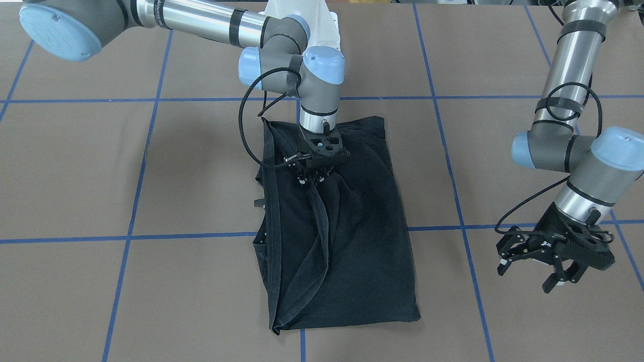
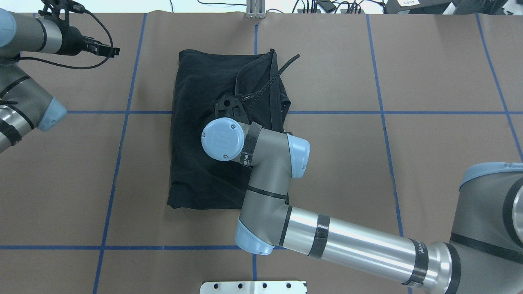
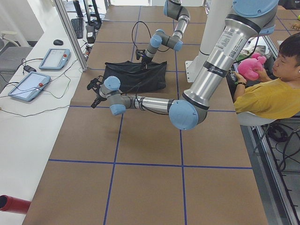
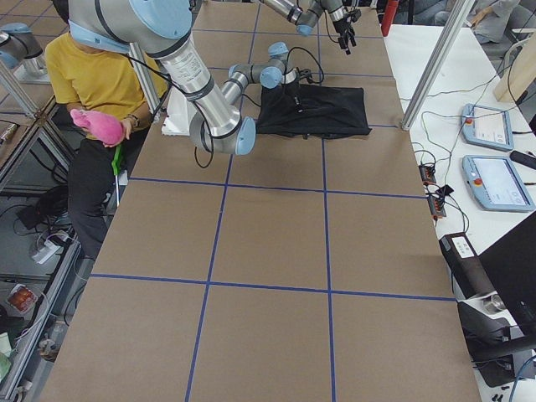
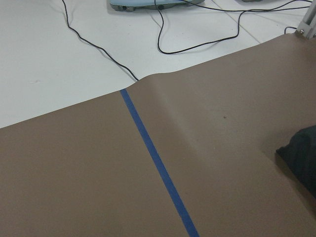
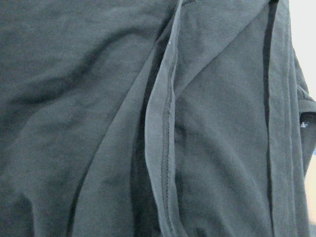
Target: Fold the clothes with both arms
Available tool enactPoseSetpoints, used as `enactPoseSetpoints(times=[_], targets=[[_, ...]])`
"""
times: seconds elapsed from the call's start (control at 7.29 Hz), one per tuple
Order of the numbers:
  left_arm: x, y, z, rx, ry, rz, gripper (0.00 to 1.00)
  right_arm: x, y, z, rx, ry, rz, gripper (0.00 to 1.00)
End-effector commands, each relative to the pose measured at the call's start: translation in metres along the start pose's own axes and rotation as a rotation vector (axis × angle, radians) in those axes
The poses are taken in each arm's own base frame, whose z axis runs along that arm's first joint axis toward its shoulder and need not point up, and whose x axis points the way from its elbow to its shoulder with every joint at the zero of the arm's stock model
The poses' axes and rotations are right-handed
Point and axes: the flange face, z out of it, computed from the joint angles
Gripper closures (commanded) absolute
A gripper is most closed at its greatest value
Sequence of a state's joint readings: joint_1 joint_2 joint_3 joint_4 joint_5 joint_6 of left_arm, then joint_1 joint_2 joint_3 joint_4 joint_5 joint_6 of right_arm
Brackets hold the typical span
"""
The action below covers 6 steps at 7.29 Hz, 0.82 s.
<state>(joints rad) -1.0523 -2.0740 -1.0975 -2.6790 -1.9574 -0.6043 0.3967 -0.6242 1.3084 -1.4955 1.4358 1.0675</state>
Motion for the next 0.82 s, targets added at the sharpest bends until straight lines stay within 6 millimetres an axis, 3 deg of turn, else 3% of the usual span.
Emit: enactPoseSetpoints(times=[0.0,0.55,0.69], targets=[[-0.0003,0.0003,0.0002,-0.001,-0.001,-0.001,0.00,-0.0017,-0.0004,-0.0017,0.001,-0.003,0.000,0.77],[-0.0003,0.0003,0.0002,-0.001,-0.001,-0.001,0.00,-0.0027,-0.0014,-0.0048,0.004,-0.008,0.001,1.00],[-0.0003,0.0003,0.0002,-0.001,-0.001,-0.001,0.00,-0.0014,-0.0025,-0.0048,0.008,-0.007,0.002,1.00]])
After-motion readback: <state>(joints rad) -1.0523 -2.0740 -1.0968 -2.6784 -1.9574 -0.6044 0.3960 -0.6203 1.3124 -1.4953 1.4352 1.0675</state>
